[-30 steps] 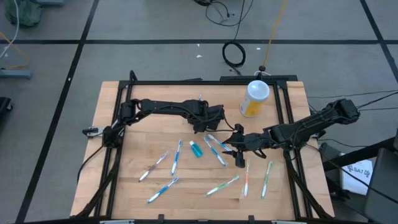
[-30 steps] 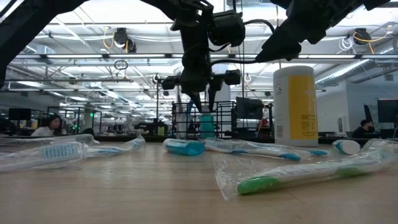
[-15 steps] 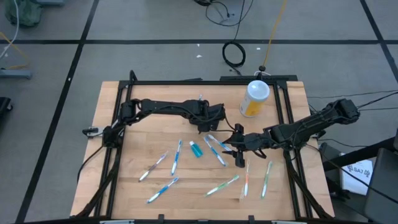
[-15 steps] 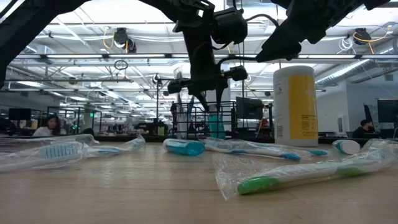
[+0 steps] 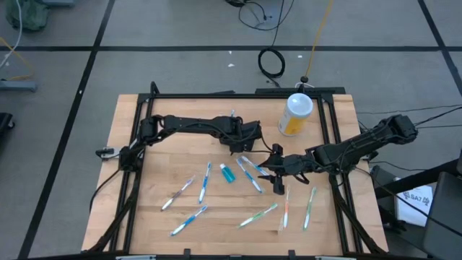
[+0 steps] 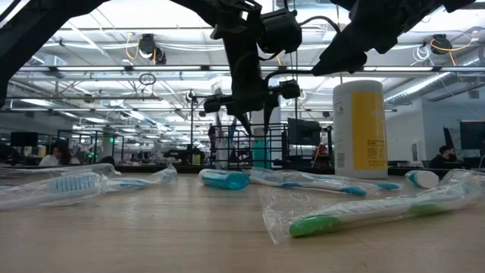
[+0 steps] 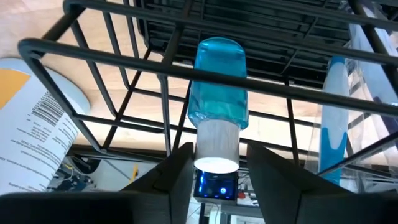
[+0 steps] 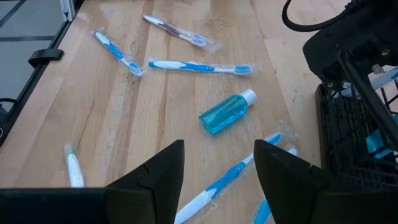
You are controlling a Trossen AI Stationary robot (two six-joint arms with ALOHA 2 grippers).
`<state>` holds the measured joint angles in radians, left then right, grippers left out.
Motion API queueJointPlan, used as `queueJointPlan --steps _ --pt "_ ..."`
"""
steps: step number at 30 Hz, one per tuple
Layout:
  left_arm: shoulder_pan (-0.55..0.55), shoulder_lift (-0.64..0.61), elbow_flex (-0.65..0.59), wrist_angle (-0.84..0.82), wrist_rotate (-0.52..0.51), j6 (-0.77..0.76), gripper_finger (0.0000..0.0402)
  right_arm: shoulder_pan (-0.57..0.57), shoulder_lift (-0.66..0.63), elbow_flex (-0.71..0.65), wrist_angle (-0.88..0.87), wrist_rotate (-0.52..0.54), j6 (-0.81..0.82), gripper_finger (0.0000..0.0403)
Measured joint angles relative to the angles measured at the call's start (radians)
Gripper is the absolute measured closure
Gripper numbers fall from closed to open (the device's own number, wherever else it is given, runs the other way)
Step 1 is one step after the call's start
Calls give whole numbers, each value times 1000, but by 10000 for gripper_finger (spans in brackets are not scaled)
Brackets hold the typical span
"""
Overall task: Pick & Place toothbrushing station
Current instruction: Put the blue mouthwash into the black wire organizer
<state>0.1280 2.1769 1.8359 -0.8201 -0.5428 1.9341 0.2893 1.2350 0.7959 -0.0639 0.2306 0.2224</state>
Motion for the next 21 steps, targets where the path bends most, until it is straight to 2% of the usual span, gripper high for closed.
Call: queueJointPlan --steps 13,21 --pt "-10 0 0 0 6 -46 233 0 0 0 0 0 -3 216" --pt "-19 -2 1 -40 -72 -4 233 0 1 0 0 -1 -3 216"
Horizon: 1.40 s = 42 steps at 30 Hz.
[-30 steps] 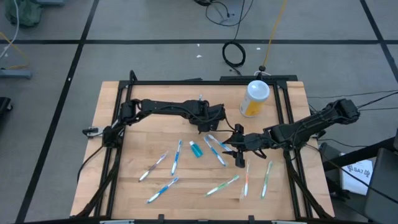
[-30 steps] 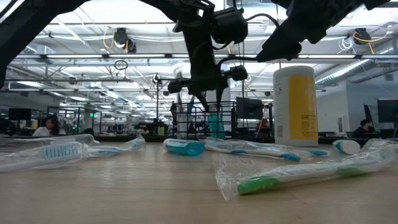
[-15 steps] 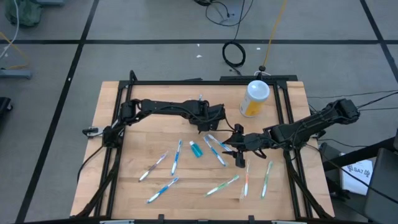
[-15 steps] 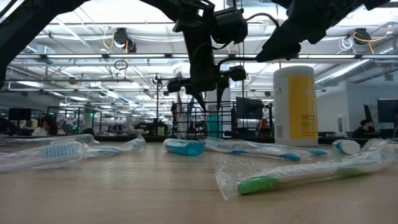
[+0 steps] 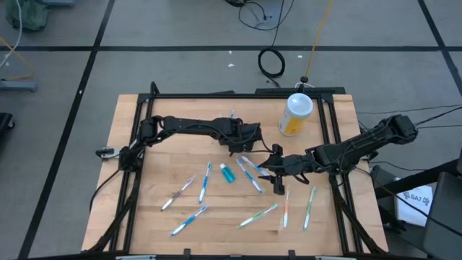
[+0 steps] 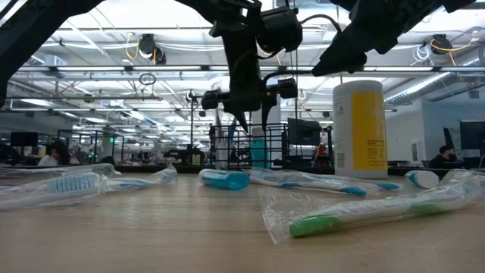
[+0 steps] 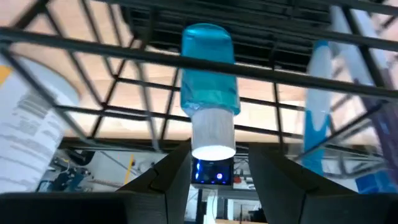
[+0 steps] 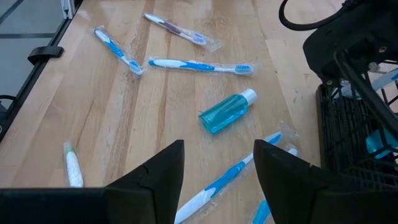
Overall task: Pick & Place toothbrushing station
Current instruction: Put the blue mouthwash into the black wire organizer, then put the blue toothbrush into the black wire organizer
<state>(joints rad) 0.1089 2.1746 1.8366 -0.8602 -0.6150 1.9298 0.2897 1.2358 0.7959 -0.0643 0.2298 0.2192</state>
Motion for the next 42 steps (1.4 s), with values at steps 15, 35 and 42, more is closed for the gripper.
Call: queueJointPlan --steps 15,35,42 --pt "-2 0 0 -2 -14 3 234 0 0 0 1 1 0 216" --pt "-9 0 0 59 -33 5 234 0 -1 0 1 2 0 216" --pt "-11 -9 0 48 -43 3 234 0 -1 0 2 3 -1 216"
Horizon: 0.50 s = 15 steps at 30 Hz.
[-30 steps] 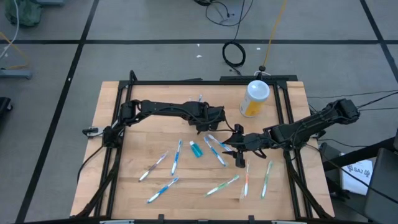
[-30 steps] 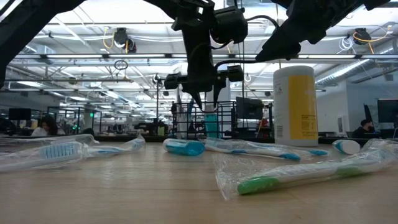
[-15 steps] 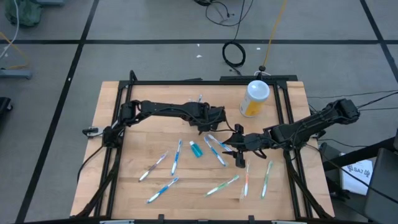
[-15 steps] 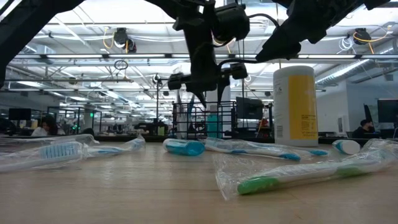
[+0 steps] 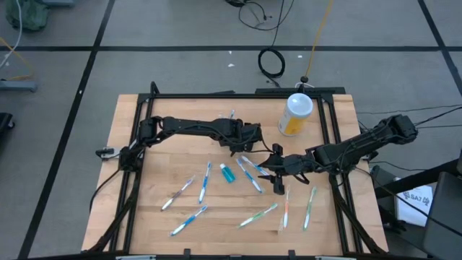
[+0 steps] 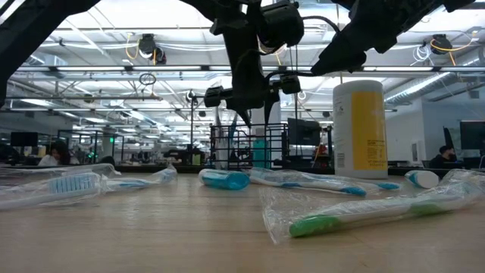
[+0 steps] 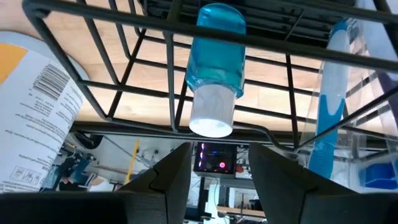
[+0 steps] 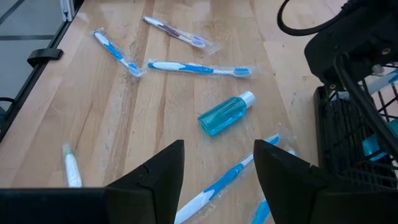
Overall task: Pick & Place toothbrushing station
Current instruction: Put the blue toothbrush into the black wire organizer
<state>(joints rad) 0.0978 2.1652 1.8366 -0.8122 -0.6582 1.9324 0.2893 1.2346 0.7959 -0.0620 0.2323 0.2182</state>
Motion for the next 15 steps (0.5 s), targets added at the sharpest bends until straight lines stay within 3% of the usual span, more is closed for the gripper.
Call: queueJointPlan --steps 15 --pt "-17 -22 0 -10 -40 -24 234 0 0 0 1 1 0 216"
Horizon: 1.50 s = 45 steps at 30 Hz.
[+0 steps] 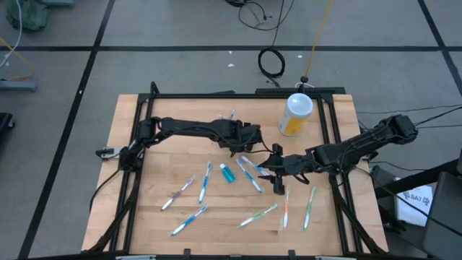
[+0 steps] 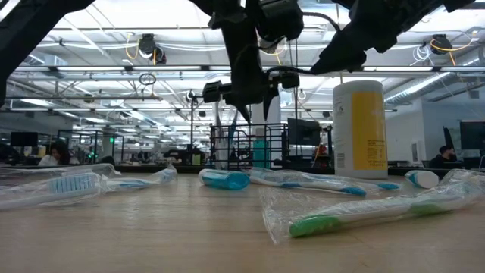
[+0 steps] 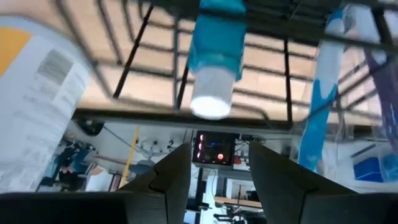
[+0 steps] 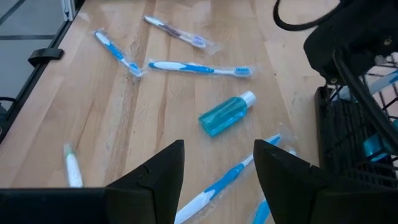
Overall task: Pick & Place toothbrushing station
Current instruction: Put the blue toothbrush into the black wire organizer
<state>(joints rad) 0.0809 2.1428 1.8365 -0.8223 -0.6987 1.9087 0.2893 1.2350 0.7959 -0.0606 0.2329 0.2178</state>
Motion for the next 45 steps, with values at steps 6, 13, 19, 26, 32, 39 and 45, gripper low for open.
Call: queueJointPlan --steps 6,13,19,26,32,39,45 --pt "-13 -70 0 -15 -2 -19 234 0 0 2 5 2 -3 216" --pt "-44 -209 2 -20 19 -286 234 0 2 -1 -8 -2 -1 216" --pt "-46 -379 2 -77 134 -724 234 0 1 -1 4 -1 -1 216" --pt "-45 -609 2 -241 153 -1449 234 -1 1 -1 15 4 -2 216" --pt "-41 -762 2 -524 263 -1802 234 -17 1 0 50 6 -2 216" --pt "-69 -876 -14 -682 364 -2040 234 -48 1 0 61 7 11 216" --pt "-116 -977 -175 -653 281 -2137 234 -53 1 -19 65 5 134 216"
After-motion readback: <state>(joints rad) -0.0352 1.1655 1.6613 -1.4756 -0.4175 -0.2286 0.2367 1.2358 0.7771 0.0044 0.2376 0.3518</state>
